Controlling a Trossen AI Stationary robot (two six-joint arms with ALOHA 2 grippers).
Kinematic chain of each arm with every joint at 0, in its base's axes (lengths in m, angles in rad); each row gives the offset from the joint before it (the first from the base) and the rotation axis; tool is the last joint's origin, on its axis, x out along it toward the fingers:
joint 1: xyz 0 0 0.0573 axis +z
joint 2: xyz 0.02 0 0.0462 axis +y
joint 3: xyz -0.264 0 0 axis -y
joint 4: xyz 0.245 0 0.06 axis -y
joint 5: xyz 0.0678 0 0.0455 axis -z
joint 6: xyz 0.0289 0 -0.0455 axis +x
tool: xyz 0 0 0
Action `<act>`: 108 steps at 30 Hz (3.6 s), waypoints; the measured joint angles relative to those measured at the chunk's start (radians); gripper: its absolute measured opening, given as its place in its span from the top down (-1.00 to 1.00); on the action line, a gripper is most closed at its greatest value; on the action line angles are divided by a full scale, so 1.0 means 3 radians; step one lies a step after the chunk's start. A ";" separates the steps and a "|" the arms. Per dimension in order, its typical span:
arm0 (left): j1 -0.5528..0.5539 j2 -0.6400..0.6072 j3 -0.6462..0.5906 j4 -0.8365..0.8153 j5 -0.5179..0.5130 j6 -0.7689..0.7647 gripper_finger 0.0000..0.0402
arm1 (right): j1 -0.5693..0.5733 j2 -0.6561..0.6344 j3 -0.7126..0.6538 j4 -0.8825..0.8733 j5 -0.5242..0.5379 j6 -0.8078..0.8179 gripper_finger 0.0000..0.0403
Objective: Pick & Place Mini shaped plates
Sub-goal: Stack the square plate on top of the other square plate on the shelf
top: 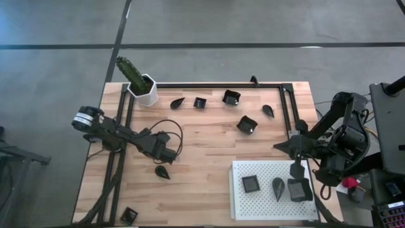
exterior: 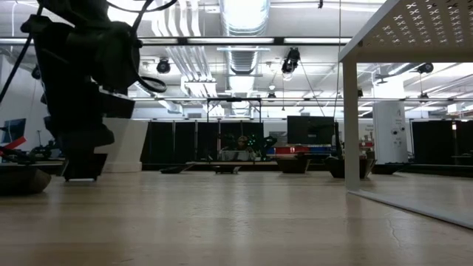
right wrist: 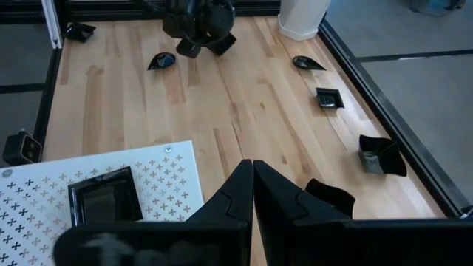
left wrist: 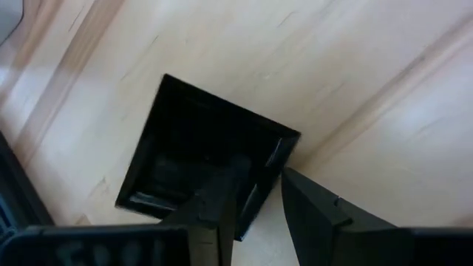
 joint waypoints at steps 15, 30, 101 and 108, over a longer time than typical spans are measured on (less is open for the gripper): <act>0.0000 -0.0003 0.0031 -0.0002 -0.0015 0.0237 0.47 | 0.0000 -0.0005 0.0000 -0.0004 0.0085 -0.0013 0.96; 0.0010 0.0001 -0.0112 0.0022 -0.0098 0.0292 0.48 | 0.0000 -0.0020 0.0000 -0.0002 0.0085 -0.0013 0.96; 0.0387 0.2112 0.2950 0.0585 -0.0187 0.3152 0.99 | 0.0003 -0.0017 0.0000 0.0001 0.0338 -0.0013 0.96; 0.0385 0.2112 0.2950 0.0582 -0.0172 0.3148 0.88 | 0.0003 -0.0017 0.0000 0.0001 0.0338 -0.0013 0.96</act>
